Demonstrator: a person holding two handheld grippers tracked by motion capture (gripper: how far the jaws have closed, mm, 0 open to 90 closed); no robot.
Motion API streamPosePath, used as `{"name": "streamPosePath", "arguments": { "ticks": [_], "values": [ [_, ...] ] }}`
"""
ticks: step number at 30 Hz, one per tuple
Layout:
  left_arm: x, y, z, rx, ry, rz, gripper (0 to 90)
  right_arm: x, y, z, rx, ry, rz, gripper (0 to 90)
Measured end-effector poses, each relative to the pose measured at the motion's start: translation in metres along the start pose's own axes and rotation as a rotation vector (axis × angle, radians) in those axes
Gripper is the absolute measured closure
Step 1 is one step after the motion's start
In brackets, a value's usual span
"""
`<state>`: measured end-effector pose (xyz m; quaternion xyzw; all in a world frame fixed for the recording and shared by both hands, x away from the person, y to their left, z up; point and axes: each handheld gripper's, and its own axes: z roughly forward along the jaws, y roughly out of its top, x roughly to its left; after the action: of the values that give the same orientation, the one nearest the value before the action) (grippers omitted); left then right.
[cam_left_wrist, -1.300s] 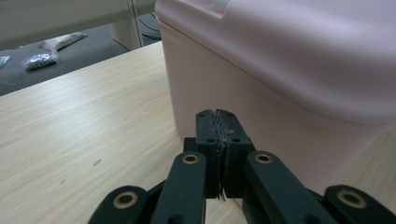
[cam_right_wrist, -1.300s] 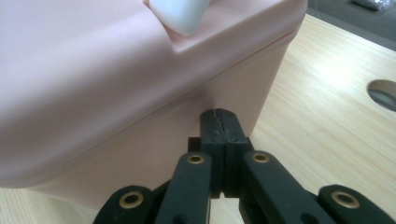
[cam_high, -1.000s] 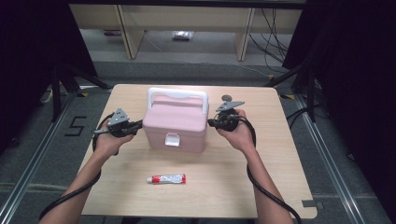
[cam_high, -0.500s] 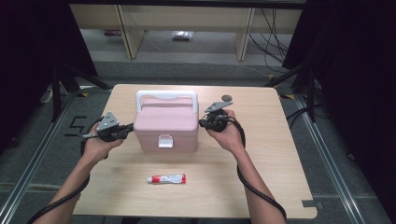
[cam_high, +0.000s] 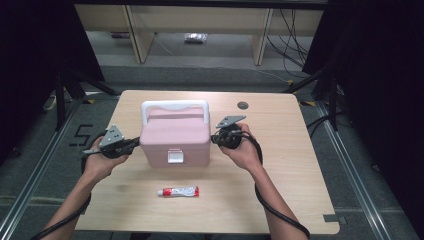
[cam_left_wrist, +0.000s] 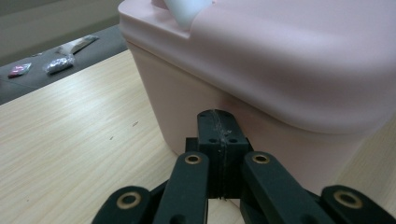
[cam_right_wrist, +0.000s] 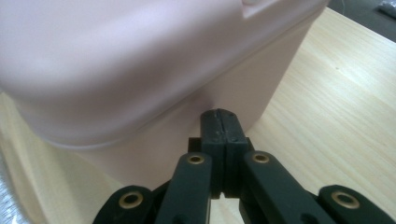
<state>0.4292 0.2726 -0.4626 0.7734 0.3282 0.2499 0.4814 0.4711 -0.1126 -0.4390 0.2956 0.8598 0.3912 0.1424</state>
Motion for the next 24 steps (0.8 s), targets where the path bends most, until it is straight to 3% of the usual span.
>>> {"name": "streamPosePath", "arguments": {
  "ticks": [4, 6, 7, 8, 9, 12, 13, 18, 20, 22, 24],
  "values": [
    [-0.001, -0.002, -0.004, -0.004, 0.004, -0.003, 89.7, 0.009, -0.001, -0.004, 0.016, 0.019, -0.025, 90.0],
    [-0.002, -0.003, -0.006, -0.005, 0.003, 0.005, 89.7, 0.012, -0.002, -0.005, 0.025, 0.008, -0.005, 90.0],
    [-0.003, -0.004, -0.007, -0.007, 0.001, -0.001, 89.7, 0.013, -0.003, -0.004, 0.004, 0.016, -0.042, 90.0],
    [-0.004, -0.005, -0.009, -0.006, 0.001, 0.000, 89.7, 0.015, -0.003, -0.005, 0.006, 0.016, -0.046, 90.0],
    [-0.004, -0.005, -0.010, -0.005, -0.001, 0.008, 89.7, 0.018, -0.003, -0.007, 0.024, 0.013, -0.017, 90.0],
    [-0.006, -0.007, -0.012, -0.010, 0.001, -0.005, 89.7, 0.020, -0.004, -0.009, 0.019, 0.024, -0.047, 90.0],
    [-0.008, -0.007, -0.014, -0.008, 0.000, -0.004, 89.7, 0.020, -0.004, -0.011, 0.042, 0.031, -0.056, 90.0],
    [-0.008, -0.009, -0.016, -0.018, -0.010, -0.008, 89.4, 0.023, -0.005, -0.013, 0.054, 0.010, -0.049, 90.0],
    [-0.006, -0.010, -0.016, -0.017, -0.008, -0.019, 84.7, 0.022, -0.005, -0.011, 0.062, 0.024, -0.063, 90.0],
    [-0.003, -0.010, -0.017, -0.014, 0.013, -0.012, 77.9, 0.019, -0.007, -0.009, 0.082, -0.001, -0.120, 87.7],
    [-0.002, -0.010, -0.018, -0.015, 0.022, -0.017, 74.0, 0.019, -0.008, -0.010, 0.090, -0.009, -0.105, 86.3]
  ]
}}
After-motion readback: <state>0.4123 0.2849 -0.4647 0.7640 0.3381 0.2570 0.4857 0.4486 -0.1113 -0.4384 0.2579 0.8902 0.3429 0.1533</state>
